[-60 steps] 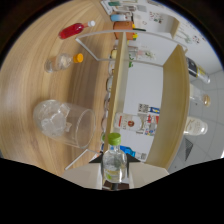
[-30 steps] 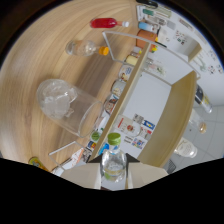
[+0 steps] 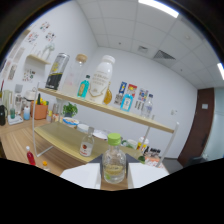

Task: Make me a cup of Vodka Sunrise.

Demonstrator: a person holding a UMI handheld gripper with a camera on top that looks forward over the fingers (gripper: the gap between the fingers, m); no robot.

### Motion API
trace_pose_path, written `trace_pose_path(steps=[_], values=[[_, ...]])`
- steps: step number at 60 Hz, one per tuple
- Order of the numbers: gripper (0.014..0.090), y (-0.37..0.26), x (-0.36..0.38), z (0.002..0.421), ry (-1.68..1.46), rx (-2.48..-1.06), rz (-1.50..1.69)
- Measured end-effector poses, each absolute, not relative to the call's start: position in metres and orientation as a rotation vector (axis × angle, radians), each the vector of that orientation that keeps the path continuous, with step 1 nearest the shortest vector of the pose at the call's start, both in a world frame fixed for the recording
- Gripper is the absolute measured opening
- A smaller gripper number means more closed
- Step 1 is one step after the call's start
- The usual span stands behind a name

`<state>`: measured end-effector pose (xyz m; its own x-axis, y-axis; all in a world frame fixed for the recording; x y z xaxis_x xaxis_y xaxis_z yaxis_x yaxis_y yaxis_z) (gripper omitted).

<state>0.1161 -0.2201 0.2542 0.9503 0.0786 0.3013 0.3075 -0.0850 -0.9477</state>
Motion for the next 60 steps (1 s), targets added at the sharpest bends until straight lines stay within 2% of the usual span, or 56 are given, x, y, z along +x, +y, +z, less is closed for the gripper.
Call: trace_pose_path(steps=[18, 27, 37, 49, 60], values=[[0.035, -0.2, 0.149, 0.113, -0.028, -1.899, 0.056], [0.0352, -0.193, 0.159, 0.064, 0.0, -1.985, 0.07], [0.0352, -0.193, 0.164, 0.036, -0.02, -2.048, 0.056], [0.0359, -0.196, 0.165, 0.024, -0.037, -2.121, 0.041], [0.0365, -0.202, 0.164, 0.023, -0.034, -2.12, 0.037]])
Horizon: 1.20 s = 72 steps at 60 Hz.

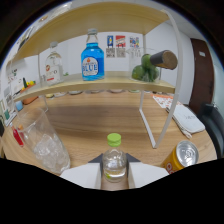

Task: Make me a cup of Vodka Sunrise.

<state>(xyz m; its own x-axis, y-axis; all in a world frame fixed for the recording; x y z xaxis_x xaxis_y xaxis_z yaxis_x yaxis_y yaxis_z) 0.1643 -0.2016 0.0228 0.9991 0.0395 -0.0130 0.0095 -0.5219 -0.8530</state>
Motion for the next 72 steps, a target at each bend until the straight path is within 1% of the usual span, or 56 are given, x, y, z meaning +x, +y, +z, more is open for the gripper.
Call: trace_pose_path(steps=[9, 13, 20, 23, 26, 28, 30, 39, 48, 58, 72], values=[[0.037, -0.211, 0.164, 0.019, -0.031, -2.15, 0.015], [0.04, -0.217, 0.165, 0.017, -0.021, -2.175, 0.014], [0.0523, -0.227, 0.168, 0.026, 0.004, -2.181, -0.002], [0.0657, -0.231, 0.171, 0.037, 0.005, -2.17, -0.033], [0.0769, -0.237, 0.17, 0.05, 0.0, -2.161, -0.045], [0.0832, -0.241, 0.168, 0.06, 0.0, -2.156, -0.052], [0.0862, -0.247, 0.167, 0.071, -0.002, -2.15, -0.061], [0.086, -0.274, 0.156, 0.118, -0.033, -2.12, -0.129], [0.0859, -0.305, 0.138, 0.149, 0.005, -2.122, -0.145], [0.0856, -0.33, 0.113, 0.164, 0.052, -2.145, -0.139], [0.0858, -0.346, 0.073, 0.167, 0.045, -2.163, -0.1]])
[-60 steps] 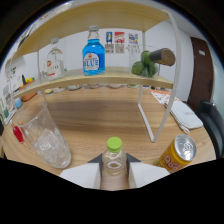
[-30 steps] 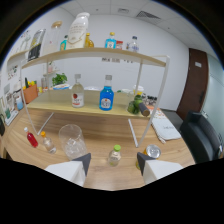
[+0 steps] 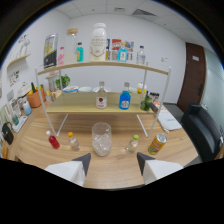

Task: Make me a cup of Vodka Sunrise.

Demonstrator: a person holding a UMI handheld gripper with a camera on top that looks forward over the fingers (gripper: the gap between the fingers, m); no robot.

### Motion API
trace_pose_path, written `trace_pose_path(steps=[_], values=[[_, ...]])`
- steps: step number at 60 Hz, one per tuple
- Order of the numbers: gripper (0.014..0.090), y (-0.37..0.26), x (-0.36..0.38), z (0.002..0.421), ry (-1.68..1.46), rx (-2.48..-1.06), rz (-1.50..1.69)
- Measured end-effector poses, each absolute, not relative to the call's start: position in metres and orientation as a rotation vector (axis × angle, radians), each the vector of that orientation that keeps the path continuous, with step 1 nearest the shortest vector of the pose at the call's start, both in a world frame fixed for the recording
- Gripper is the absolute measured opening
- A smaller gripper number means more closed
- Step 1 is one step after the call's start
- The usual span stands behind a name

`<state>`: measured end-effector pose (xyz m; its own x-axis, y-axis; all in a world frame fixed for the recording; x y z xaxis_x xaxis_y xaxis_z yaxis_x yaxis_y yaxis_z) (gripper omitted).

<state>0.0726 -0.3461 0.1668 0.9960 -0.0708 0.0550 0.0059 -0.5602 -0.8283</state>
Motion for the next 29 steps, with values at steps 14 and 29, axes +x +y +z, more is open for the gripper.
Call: trace_pose_path(steps=[14, 29], values=[[0.0858, -0.351, 0.049, 0.165, 0.006, -2.177, -0.073], [0.0859, -0.348, 0.04, 0.166, -0.004, -2.172, -0.062]])
